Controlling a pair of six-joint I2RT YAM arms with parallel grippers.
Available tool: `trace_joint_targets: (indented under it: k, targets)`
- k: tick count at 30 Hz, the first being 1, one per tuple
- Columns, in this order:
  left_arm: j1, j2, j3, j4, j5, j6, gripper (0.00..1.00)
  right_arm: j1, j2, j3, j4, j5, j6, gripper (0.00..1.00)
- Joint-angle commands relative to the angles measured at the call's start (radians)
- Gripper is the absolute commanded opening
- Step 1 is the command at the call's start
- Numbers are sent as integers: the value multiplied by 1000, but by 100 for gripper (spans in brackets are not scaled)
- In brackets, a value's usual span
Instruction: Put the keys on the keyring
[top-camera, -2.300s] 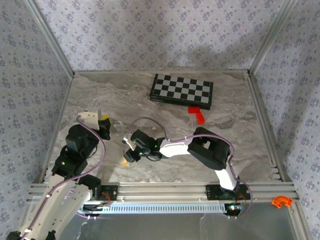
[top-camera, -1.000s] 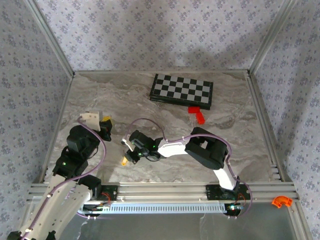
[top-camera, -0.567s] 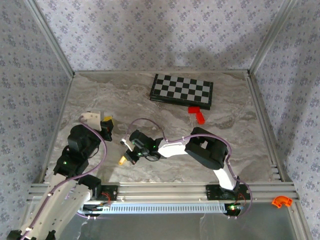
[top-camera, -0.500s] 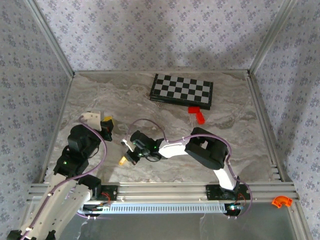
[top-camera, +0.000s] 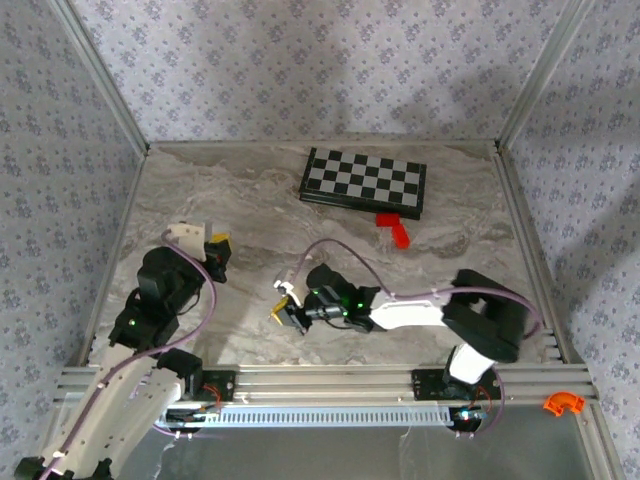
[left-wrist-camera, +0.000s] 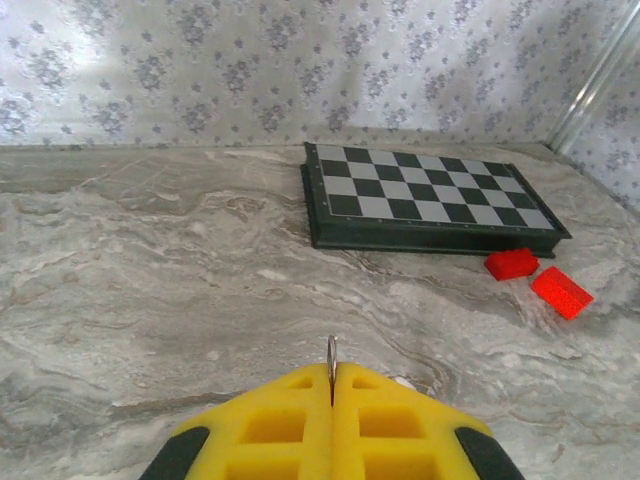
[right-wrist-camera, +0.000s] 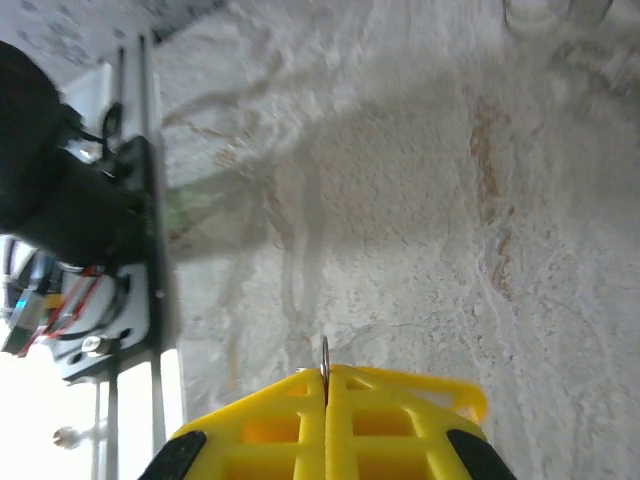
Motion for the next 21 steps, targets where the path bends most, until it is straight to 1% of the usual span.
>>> trace_joint_targets:
  k: [1, 5, 8, 12, 16, 18, 21]
  targets:
    - [4, -2, 1, 86, 91, -1, 0, -10, -148, -54, -4, -19, -94, 0]
    - [1, 23, 4, 123, 204, -7, 0, -29, -382, -92, -167, -10, -169, 0]
    - [-14, 42, 7, 147, 284, -13, 0, -46, -569, -95, -323, 3, -219, 0]
    - [-92, 57, 2, 181, 348, 12, 0, -65, -779, -68, -511, 29, -250, 0]
    - [-220, 60, -4, 217, 387, 53, 0, -84, -880, 5, -682, 64, -249, 0]
    - [-278, 53, -2, 222, 390, 79, 0, -85, -892, 46, -758, 88, -248, 0]
    - [-338, 50, 0, 248, 441, 96, 0, -77, -892, 94, -852, 121, -246, 0]
